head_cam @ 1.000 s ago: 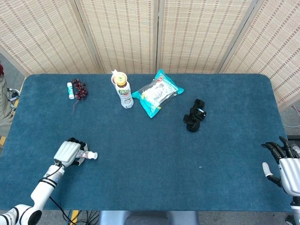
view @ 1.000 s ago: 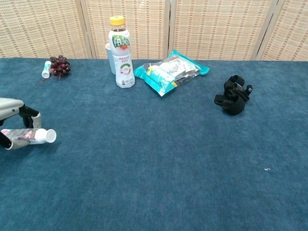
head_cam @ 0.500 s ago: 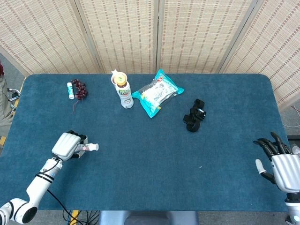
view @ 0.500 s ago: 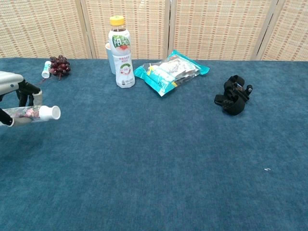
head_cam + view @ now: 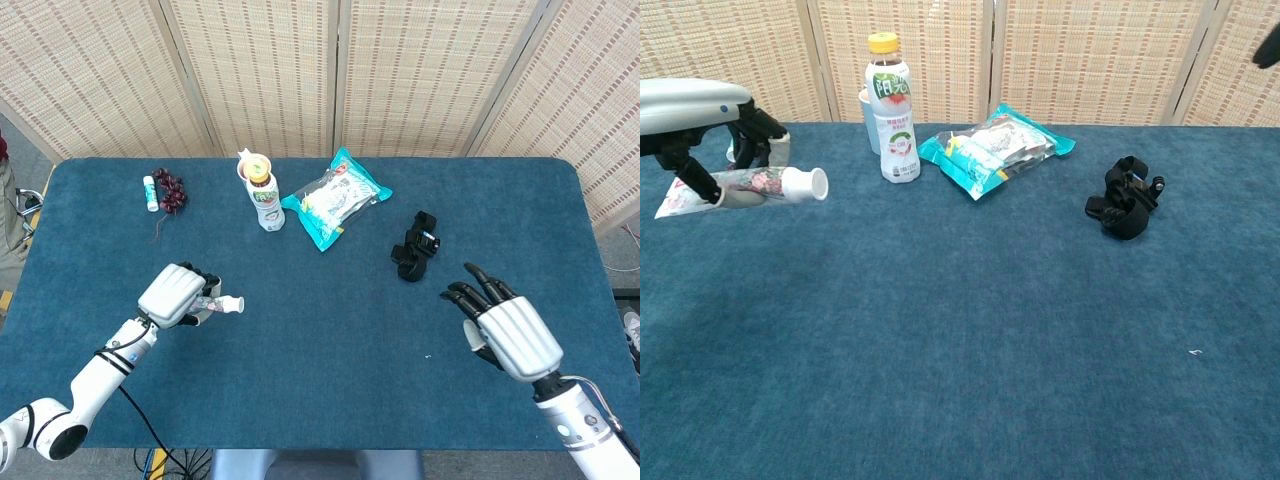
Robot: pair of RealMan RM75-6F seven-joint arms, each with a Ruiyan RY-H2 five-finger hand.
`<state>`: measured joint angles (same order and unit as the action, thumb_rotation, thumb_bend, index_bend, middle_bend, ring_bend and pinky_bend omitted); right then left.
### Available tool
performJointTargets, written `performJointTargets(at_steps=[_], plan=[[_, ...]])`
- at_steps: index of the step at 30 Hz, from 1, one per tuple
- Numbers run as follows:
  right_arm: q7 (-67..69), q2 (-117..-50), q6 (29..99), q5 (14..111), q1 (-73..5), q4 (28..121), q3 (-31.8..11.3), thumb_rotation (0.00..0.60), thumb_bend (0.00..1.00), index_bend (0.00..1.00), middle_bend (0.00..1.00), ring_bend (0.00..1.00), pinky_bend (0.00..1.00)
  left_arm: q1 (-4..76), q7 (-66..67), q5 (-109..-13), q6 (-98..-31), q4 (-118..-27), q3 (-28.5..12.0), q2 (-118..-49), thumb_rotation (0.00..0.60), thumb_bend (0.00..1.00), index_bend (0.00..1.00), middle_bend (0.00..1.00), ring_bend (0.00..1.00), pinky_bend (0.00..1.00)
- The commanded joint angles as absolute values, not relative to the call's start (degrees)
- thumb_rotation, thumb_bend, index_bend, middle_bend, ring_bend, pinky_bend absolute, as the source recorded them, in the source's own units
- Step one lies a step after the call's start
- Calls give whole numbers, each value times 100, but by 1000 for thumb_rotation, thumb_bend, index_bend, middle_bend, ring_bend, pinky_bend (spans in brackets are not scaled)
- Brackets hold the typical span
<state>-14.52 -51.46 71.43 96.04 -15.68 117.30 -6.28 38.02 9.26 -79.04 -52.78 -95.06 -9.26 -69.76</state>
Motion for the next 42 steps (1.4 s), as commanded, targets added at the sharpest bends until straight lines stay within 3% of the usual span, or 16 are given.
performJointTargets(at_steps=[1,7,12,21,26,31,39,42], plan=[[-1702,-5342,6670,9510,-2014,11998,-842,600,711,271,334,197,253,4016,934,-7687,-5023,-9716,-1043,-6884,600,383,589,649,547,397],[-2066,-5633,6053,9101,-2580,12129,-1070,600,881,271,428,296,317,4325,783,-7390,-4645,-9964,-1198,-6790,600,407,589,649,547,397],[-2458,-5895,5624,8580,-3032,12113,-1250,600,979,271,514,406,444,4566,655,-7175,-4398,-10107,-1315,-6703,600,434,589,649,548,398],[-3031,-6328,5201,7864,-3664,12027,-1365,600,1000,253,720,595,644,4880,634,-6727,-4187,-10094,-1405,-6702,600,449,590,649,547,397],[-3330,-6501,5194,7591,-3867,11917,-1321,600,1000,247,724,605,652,4935,681,-6652,-4228,-10091,-1348,-6699,600,450,590,649,548,397],[-3689,-6675,5299,7345,-4014,11786,-1270,600,1000,247,633,535,631,4984,765,-6553,-4234,-10097,-1268,-6678,600,451,589,650,548,398],[-4103,-6794,5323,6884,-4273,11772,-1178,600,1000,242,706,556,630,5060,786,-6359,-4283,-10099,-1249,-6679,600,450,589,650,547,398],[-4260,-6791,5352,6728,-4346,11813,-1117,600,1000,175,713,557,630,5086,797,-6285,-4290,-10092,-1237,-6670,600,450,590,649,547,397]])
